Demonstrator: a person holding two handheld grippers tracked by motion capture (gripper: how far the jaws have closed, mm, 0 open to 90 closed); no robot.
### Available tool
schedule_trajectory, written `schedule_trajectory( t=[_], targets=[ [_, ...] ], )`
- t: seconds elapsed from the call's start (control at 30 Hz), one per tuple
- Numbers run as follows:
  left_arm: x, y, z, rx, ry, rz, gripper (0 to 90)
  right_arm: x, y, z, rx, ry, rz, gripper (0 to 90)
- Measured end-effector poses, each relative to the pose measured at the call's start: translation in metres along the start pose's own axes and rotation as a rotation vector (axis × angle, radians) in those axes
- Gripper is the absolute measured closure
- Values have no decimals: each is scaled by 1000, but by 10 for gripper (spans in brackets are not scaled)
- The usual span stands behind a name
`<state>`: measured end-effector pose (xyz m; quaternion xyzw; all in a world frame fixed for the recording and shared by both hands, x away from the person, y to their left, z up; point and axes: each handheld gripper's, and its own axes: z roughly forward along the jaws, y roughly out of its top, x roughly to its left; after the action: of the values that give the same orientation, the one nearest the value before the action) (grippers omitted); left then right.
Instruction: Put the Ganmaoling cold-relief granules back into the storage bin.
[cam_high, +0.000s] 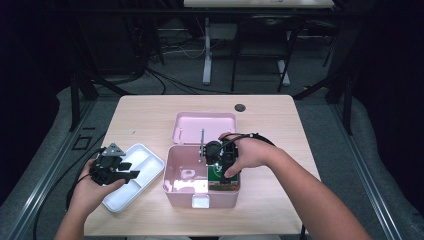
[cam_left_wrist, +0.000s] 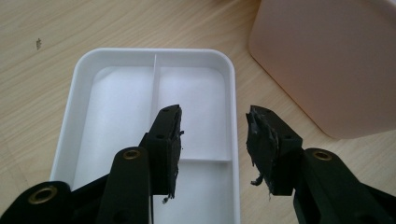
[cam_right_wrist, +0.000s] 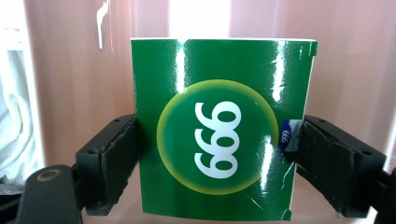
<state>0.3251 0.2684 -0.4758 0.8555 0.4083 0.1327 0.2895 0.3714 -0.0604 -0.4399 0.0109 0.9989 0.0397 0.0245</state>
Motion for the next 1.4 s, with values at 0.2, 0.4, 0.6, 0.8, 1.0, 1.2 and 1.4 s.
schedule_trajectory(
  t=[0.2,0.4,0.6,0.8,1.0,1.2,1.4],
  targets=[
    [0,0,1,3,1,2,547,0,0,3,3,-5,1,155],
    [-1,0,0,2,2,4,547,-1,0,3,15,-13,9,154],
    [0,0,0,0,1,3,547,-2,1,6,8,-15,7,327],
    [-1,0,1,3,1,7,547,-5,0,-3,-52,-8,36,321],
    [-1,0,0,2,3,5,547,-5,-2,-5,-56,-15,52,296],
    [0,0,1,3,17,10,548,-1,-6,-12,-68,-29,60,293],
    [-1,0,2,-2,22,25,550,2,-15,-24,-84,-49,91,296]
  ],
)
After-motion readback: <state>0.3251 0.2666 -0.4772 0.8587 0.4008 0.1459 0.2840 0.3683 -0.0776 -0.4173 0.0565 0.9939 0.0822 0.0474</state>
